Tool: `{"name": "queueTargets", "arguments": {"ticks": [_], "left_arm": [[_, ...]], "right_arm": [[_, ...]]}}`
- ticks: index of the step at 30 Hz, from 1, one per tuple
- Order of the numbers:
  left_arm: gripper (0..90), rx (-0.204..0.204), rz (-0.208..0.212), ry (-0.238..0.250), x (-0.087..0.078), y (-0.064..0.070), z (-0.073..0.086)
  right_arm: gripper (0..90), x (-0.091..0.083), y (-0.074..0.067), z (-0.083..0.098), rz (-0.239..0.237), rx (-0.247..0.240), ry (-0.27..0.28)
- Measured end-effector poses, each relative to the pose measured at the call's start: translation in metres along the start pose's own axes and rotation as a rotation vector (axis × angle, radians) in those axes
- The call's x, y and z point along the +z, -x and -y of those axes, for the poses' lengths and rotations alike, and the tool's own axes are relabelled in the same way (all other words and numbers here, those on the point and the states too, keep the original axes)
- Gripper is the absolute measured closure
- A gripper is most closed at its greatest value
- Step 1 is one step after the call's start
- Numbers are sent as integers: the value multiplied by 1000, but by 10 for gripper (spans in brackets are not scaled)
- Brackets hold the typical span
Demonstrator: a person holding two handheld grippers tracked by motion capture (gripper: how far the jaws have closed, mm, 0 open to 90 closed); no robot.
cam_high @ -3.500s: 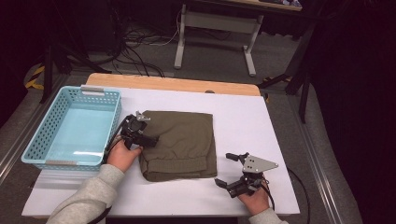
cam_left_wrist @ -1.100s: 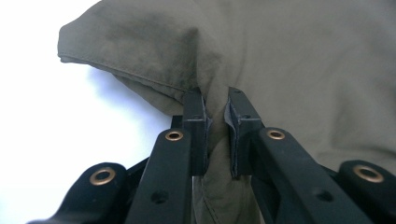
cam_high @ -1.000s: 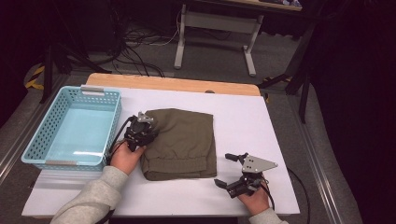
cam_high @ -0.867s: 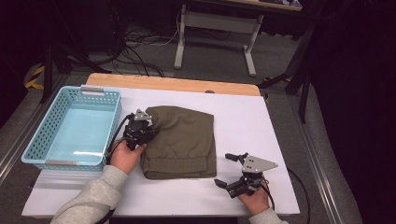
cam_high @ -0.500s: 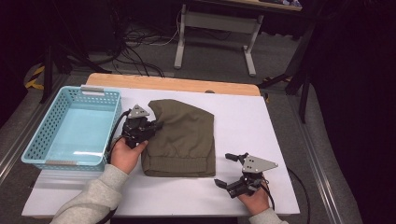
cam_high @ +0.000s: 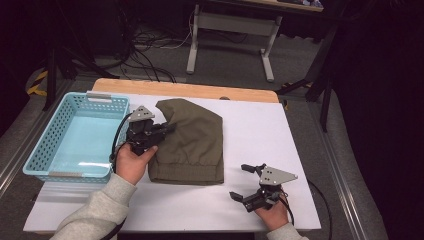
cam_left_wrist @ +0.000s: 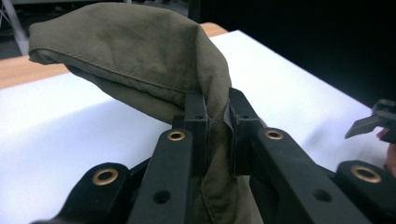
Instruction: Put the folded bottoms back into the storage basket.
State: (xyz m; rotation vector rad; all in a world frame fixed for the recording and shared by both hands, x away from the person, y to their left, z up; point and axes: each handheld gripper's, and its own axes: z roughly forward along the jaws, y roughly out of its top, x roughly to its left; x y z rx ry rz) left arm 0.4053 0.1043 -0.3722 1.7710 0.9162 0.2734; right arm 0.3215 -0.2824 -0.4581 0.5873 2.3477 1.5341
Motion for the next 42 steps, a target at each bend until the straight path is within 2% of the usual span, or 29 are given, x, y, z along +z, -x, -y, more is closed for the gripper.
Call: {"name": "queueTargets", "arguments": {"ticks": [25, 42], "left_arm": [[819, 35, 40, 78, -29, 10, -24], [819, 51, 42, 118, -54, 11, -38]], "right_arm": [[9, 0, 0, 0, 0, -1, -1], [9, 0, 0, 0, 1, 0, -2]]}}
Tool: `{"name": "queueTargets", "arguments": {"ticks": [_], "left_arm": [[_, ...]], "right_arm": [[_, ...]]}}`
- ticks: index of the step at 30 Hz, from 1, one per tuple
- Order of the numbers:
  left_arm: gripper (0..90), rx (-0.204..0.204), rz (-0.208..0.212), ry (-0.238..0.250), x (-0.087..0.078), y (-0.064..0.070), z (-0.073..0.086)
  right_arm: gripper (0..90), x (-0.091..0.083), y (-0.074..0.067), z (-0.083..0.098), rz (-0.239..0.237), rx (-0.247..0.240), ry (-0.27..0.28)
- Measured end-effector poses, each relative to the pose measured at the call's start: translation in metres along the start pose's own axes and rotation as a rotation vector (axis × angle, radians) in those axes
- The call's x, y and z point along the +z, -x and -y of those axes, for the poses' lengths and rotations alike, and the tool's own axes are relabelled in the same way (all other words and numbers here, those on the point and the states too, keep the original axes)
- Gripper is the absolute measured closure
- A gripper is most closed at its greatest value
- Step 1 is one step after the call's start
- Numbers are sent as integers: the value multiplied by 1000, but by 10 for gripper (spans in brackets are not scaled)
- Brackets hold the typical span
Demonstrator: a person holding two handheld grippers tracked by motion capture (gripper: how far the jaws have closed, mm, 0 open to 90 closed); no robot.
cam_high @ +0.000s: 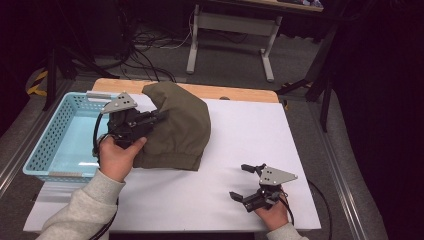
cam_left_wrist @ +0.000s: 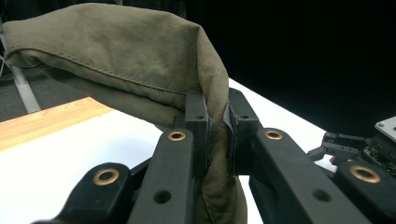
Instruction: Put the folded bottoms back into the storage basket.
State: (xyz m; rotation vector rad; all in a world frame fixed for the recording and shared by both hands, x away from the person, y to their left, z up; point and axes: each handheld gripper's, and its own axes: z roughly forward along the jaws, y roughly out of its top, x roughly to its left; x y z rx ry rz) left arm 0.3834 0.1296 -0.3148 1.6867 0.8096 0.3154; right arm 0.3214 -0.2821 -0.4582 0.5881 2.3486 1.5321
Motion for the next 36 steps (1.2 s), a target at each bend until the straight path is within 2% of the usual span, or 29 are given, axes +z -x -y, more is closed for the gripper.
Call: {"name": "queueTargets", "arguments": {"ticks": [20, 36], "left_arm": [[820, -8, -30, 30, -25, -9, -8], [820, -2, -72, 47, -50, -18, -12]], "right_arm": [[9, 0, 0, 0, 1, 0, 0], [9, 0, 0, 0, 7, 0, -1]]}}
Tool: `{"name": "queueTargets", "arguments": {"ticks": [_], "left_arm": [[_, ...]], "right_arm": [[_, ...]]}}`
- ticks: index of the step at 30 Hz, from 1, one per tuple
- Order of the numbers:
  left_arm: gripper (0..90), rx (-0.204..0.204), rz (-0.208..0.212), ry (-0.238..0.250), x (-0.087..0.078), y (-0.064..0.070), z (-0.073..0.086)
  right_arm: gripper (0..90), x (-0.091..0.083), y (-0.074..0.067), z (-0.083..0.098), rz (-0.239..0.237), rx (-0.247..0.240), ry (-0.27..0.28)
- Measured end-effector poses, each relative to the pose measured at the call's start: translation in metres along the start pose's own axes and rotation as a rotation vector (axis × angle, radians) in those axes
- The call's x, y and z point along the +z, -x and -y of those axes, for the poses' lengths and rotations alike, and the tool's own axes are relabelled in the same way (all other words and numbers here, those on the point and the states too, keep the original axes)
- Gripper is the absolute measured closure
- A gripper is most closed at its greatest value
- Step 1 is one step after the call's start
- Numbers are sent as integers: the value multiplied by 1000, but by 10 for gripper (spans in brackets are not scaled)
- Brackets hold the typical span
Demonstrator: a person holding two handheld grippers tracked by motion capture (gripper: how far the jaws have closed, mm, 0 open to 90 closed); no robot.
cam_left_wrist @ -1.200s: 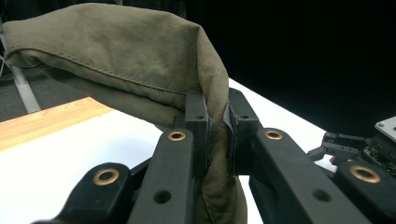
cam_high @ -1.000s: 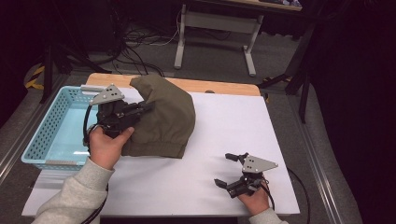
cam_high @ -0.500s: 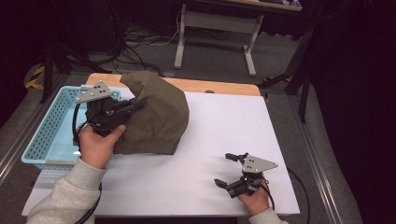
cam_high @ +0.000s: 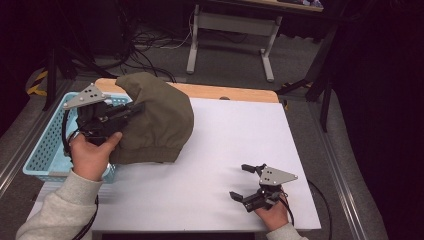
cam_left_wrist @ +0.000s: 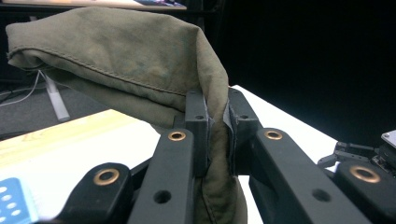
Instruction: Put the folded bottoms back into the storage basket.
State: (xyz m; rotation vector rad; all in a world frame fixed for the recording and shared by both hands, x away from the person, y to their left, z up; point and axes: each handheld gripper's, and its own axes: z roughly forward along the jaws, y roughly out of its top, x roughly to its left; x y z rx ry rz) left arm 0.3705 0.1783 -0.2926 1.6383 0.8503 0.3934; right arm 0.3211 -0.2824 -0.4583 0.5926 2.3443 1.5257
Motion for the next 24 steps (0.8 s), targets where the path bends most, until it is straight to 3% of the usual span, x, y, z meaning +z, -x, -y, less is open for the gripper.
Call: {"name": "queueTargets", "arguments": {"ticks": [24], "left_arm": [[820, -8, -69, 17, -38, -18, 0]], "right_arm": [[9, 0, 0, 0, 5, 1, -3]]}}
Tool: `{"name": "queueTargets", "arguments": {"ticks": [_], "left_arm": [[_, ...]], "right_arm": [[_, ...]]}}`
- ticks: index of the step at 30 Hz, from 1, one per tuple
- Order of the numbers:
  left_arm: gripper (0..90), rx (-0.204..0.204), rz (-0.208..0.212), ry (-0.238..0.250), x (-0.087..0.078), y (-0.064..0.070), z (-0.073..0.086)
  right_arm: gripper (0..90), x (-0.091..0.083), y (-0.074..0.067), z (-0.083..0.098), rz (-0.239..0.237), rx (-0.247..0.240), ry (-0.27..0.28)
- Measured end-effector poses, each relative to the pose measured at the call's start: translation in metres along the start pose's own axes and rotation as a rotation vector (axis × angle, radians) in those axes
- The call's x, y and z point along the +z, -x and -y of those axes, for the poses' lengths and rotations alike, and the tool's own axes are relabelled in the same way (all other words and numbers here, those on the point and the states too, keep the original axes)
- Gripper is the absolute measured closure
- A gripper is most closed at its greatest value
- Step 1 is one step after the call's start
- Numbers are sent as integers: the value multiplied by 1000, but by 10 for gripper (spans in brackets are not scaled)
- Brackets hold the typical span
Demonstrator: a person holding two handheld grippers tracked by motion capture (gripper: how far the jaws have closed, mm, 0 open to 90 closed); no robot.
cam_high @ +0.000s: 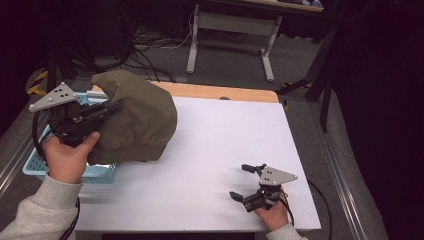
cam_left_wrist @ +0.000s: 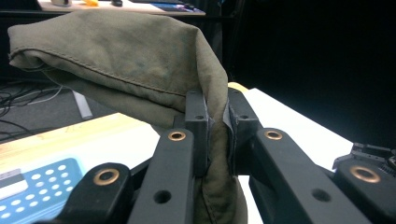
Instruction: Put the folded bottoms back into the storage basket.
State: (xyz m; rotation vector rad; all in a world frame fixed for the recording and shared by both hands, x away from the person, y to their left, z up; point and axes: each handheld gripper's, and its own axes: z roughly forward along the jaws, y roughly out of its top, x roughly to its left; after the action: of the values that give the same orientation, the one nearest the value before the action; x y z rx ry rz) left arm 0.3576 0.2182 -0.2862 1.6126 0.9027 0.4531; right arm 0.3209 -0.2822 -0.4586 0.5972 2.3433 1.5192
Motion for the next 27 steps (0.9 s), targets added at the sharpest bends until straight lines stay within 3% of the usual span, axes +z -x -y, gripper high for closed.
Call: {"name": "queueTargets", "arguments": {"ticks": [27], "left_arm": [[820, -23, -57, 1, -36, -20, 1]], "right_arm": [[9, 0, 0, 0, 4, -1, -3]]}}
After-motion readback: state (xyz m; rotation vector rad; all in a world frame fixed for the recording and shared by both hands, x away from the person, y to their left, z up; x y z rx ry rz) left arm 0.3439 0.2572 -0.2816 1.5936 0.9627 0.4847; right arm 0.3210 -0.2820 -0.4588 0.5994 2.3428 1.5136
